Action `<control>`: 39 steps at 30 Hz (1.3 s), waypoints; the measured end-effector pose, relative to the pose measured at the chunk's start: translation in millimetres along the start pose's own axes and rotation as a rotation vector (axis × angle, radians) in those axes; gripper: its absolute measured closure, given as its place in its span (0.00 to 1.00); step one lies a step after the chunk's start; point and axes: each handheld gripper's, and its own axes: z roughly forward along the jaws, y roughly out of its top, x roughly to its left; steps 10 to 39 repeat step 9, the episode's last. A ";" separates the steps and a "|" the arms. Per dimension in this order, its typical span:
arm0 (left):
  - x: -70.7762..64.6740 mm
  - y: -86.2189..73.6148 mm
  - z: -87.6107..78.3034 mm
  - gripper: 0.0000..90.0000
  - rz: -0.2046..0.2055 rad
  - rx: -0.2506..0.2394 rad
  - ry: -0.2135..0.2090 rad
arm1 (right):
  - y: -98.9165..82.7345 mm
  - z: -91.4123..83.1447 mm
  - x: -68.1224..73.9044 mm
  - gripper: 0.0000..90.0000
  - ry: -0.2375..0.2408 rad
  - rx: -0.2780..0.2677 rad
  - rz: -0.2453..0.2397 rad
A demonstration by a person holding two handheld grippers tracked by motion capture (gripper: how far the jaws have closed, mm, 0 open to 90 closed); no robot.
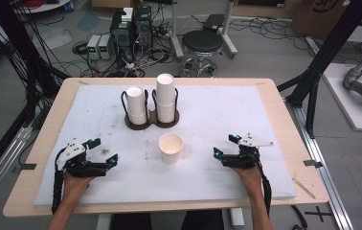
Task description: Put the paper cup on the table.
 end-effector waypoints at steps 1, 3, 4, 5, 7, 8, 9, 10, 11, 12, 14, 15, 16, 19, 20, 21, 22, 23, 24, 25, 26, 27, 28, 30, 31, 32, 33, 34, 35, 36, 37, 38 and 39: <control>0.0 0.0 0.0 0.02 -0.001 0.000 -0.001 | 0.0 0.2 -0.4 0.17 -0.001 -0.004 -0.002; 0.0 0.0 0.0 0.02 0.000 -0.001 0.001 | -0.1 0.1 -0.4 0.17 0.001 -0.003 0.000; -0.2 -0.1 -0.1 0.02 -0.001 -0.002 0.002 | -0.1 0.0 -0.3 0.17 0.000 -0.005 0.002; -0.3 -0.1 -0.2 0.02 0.000 -0.003 0.002 | -0.1 -0.1 -0.3 0.17 0.000 -0.006 0.002; -0.3 -0.2 -0.4 0.02 -0.001 -0.004 0.006 | -0.4 -0.5 -0.4 0.17 -0.001 -0.007 0.006; -0.1 -0.2 -0.4 0.02 -0.003 -0.005 0.006 | -0.4 -0.6 -0.6 0.17 0.001 -0.007 0.007; 0.3 -0.2 -0.4 0.02 -0.005 -0.005 0.005 | -0.4 -0.7 -0.7 0.17 0.003 -0.007 0.009; 0.3 -0.2 -0.4 0.02 -0.005 -0.005 0.005 | -0.4 -0.7 -0.7 0.17 0.003 -0.007 0.009; 0.3 -0.2 -0.4 0.02 -0.005 -0.005 0.005 | -0.4 -0.7 -0.7 0.17 0.003 -0.007 0.009; 0.3 -0.2 -0.4 0.02 -0.005 -0.005 0.005 | -0.4 -0.7 -0.7 0.17 0.003 -0.007 0.009; 0.3 -0.2 -0.4 0.02 -0.005 -0.005 0.005 | -0.4 -0.7 -0.7 0.17 0.003 -0.007 0.009; 0.3 -0.2 -0.4 0.02 -0.005 -0.005 0.005 | -0.4 -0.7 -0.7 0.17 0.003 -0.007 0.009; 0.3 -0.2 -0.4 0.02 -0.005 -0.005 0.005 | -0.4 -0.7 -0.7 0.17 0.003 -0.007 0.009; 0.3 -0.2 -0.4 0.02 -0.005 -0.005 0.005 | -0.4 -0.7 -0.7 0.17 0.003 -0.007 0.009; 0.3 -0.2 -0.4 0.02 -0.005 -0.005 0.005 | -0.4 -0.7 -0.7 0.17 0.003 -0.007 0.009; 0.3 -0.2 -0.4 0.02 -0.005 -0.005 0.005 | -0.4 -0.7 -0.7 0.17 0.003 -0.007 0.009; 0.3 -0.2 -0.4 0.02 -0.005 -0.005 0.005 | -0.4 -0.7 -0.7 0.17 0.003 -0.007 0.009; 0.3 -0.2 -0.4 0.02 -0.005 -0.005 0.005 | -0.4 -0.7 -0.7 0.17 0.003 -0.007 0.009; 0.3 -0.2 -0.4 0.02 -0.005 -0.005 0.005 | -0.4 -0.7 -0.7 0.17 0.003 -0.007 0.009; 0.3 -0.2 -0.4 0.02 -0.005 -0.005 0.005 | -0.4 -0.7 -0.7 0.17 0.003 -0.007 0.009; 0.3 -0.2 -0.4 0.02 -0.005 -0.005 0.005 | -0.4 -0.7 -0.7 0.17 0.003 -0.007 0.009; 0.3 -0.2 -0.4 0.02 -0.005 -0.005 0.005 | -0.4 -0.7 -0.7 0.17 0.003 -0.007 0.009; 0.3 -0.2 -0.4 0.02 -0.005 -0.005 0.005 | -0.4 -0.7 -0.7 0.17 0.003 -0.007 0.009; 0.3 -0.2 -0.4 0.02 -0.005 -0.005 0.005 | -0.4 -0.7 -0.7 0.17 0.003 -0.007 0.009; 0.3 -0.2 -0.4 0.02 -0.005 -0.005 0.005 | -0.4 -0.7 -0.7 0.17 0.003 -0.007 0.009; 0.3 -0.2 -0.4 0.02 -0.005 -0.005 0.005 | -0.4 -0.7 -0.7 0.17 0.003 -0.007 0.009; 0.3 -0.2 -0.4 0.02 -0.005 -0.005 0.005 | -0.4 -0.7 -0.7 0.17 0.003 -0.007 0.009; 0.3 -0.2 -0.4 0.02 -0.005 -0.005 0.005 | -0.4 -0.7 -0.7 0.17 0.003 -0.007 0.009; 0.3 -0.2 -0.4 0.02 -0.005 -0.005 0.005 | -0.4 -0.7 -0.7 0.17 0.003 -0.007 0.009; 0.3 -0.2 -0.4 0.02 -0.005 -0.005 0.005 | -0.4 -0.7 -0.7 0.17 0.003 -0.007 0.009; 0.3 -0.2 -0.4 0.02 -0.005 -0.005 0.005 | -0.4 -0.7 -0.7 0.17 0.003 -0.007 0.009; 0.3 -0.2 -0.4 0.02 -0.005 -0.005 0.005 | -0.4 -0.7 -0.7 0.17 0.003 -0.007 0.009; 0.3 -0.2 -0.4 0.02 -0.005 -0.005 0.005 | -0.4 -0.7 -0.7 0.17 0.003 -0.007 0.009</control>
